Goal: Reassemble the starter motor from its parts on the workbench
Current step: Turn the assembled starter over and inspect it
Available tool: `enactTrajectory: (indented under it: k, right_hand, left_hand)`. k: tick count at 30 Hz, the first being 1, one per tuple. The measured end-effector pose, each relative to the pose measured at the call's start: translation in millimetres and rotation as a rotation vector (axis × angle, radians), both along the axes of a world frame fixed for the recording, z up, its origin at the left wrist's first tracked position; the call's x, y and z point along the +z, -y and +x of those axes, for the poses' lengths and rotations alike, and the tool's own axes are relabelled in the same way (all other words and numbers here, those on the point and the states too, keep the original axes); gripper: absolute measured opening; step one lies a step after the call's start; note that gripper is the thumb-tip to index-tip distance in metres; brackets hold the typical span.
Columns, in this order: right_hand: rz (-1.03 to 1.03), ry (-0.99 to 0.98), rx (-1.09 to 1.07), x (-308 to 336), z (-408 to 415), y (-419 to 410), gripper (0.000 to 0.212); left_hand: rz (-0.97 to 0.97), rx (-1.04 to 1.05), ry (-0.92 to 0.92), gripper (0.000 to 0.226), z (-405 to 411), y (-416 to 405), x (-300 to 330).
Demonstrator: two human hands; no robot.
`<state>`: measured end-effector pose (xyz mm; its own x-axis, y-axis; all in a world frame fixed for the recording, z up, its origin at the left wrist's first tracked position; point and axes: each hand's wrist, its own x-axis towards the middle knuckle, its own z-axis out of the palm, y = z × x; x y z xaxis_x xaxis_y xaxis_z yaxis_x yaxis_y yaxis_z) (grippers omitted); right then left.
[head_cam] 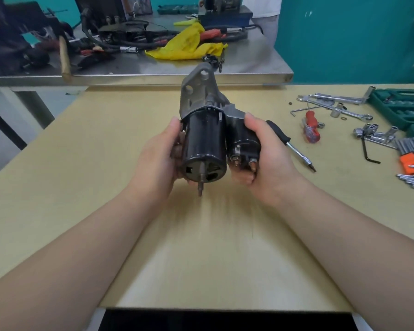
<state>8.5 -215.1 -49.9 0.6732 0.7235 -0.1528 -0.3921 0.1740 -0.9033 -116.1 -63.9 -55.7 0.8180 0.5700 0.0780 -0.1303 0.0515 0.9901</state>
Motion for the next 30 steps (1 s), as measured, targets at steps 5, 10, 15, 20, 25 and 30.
enactTrajectory:
  k: [5, 10, 15, 20, 25, 30]
  right_hand:
    - [0.035, -0.096, 0.149, -5.0, -1.8, -2.0, 0.041]
    - [0.046, -0.214, 0.271, -10.2, -7.9, -4.5, 0.045]
    - [0.059, -0.295, 0.367, -11.9, -11.4, -4.6, 0.050]
    - [0.061, -0.360, 0.452, -12.5, -13.0, -2.8, 0.053]
    - [0.086, -0.375, 0.550, -11.8, -16.4, -1.2, 0.051]
    - [0.081, -0.370, 0.667, -7.9, -16.0, 1.7, 0.053]
  left_hand:
    - [0.237, 0.236, 0.092, 0.042, 3.1, -12.3, -7.9]
    - [0.106, 0.243, 0.168, 0.030, 8.4, -20.3, -5.4]
    - [-0.026, 0.055, 0.127, 0.069, 10.2, -22.8, -1.3]
    - [-0.038, 0.019, 0.140, 0.073, 11.3, -25.3, -1.7]
    - [0.066, 0.049, 0.200, 0.068, 3.9, -27.2, -1.7]
    - [0.297, 0.217, 0.285, 0.056, -4.8, -28.2, -8.3]
